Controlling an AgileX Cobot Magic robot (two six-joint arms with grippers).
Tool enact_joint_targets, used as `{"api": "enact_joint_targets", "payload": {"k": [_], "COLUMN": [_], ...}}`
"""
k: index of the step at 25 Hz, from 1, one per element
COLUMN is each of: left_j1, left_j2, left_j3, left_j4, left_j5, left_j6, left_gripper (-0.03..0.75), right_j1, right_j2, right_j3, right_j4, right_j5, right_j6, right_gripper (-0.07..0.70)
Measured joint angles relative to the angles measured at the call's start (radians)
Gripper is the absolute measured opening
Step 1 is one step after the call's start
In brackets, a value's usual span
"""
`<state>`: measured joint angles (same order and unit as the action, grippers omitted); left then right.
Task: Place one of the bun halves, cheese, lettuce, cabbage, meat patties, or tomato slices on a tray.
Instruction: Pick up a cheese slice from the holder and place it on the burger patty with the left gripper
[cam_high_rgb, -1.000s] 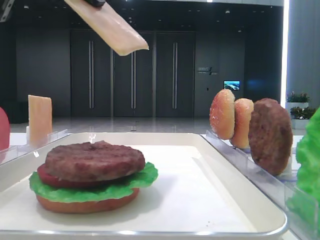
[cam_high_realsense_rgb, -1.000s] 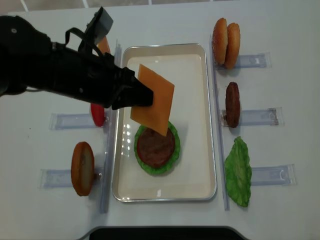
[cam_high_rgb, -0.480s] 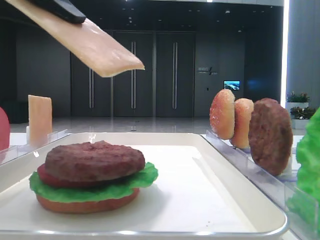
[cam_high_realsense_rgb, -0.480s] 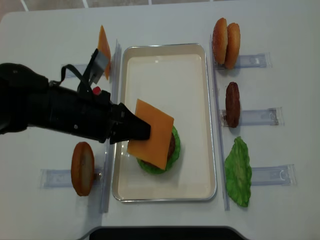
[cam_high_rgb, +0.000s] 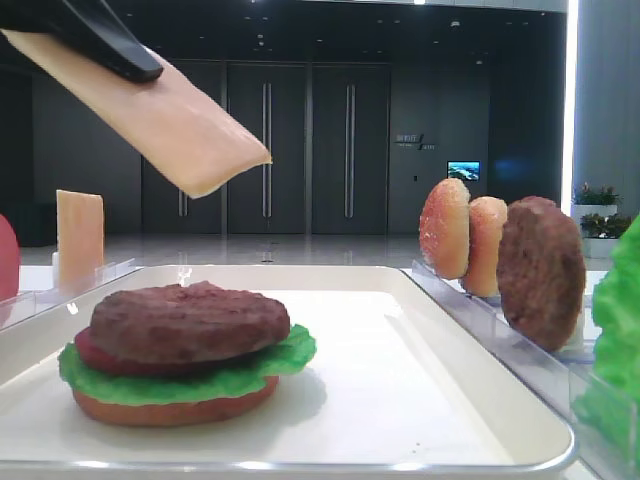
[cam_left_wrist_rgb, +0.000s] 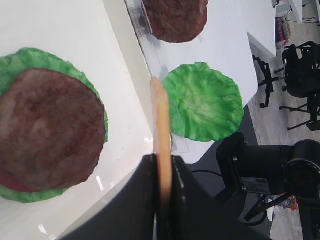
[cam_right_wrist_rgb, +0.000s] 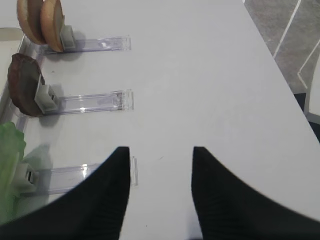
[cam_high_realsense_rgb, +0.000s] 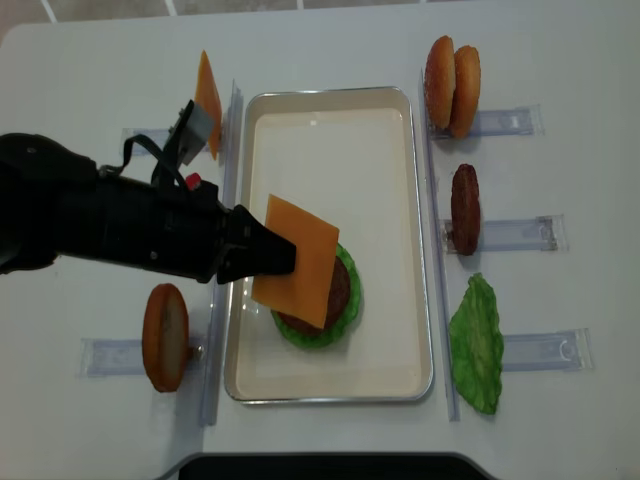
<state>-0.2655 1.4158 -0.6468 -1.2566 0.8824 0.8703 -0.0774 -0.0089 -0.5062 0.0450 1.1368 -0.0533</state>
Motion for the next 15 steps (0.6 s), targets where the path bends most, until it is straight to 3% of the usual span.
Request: {"api": "enact_joint_targets", "payload": {"k": [15], "left_j1": [0.0], "left_j2": [0.024], "left_j3": [0.041], "left_j4": [-0.042], "left_j5": [-0.047], "left_j6": [0.055], "left_gripper": [0.03], "right_j1": [0.0], "right_j2": [0.0], "right_j3": [0.0], "right_j4": [0.0], "right_j5": [0.0], "right_j6": [0.0], "right_gripper": [0.286]}}
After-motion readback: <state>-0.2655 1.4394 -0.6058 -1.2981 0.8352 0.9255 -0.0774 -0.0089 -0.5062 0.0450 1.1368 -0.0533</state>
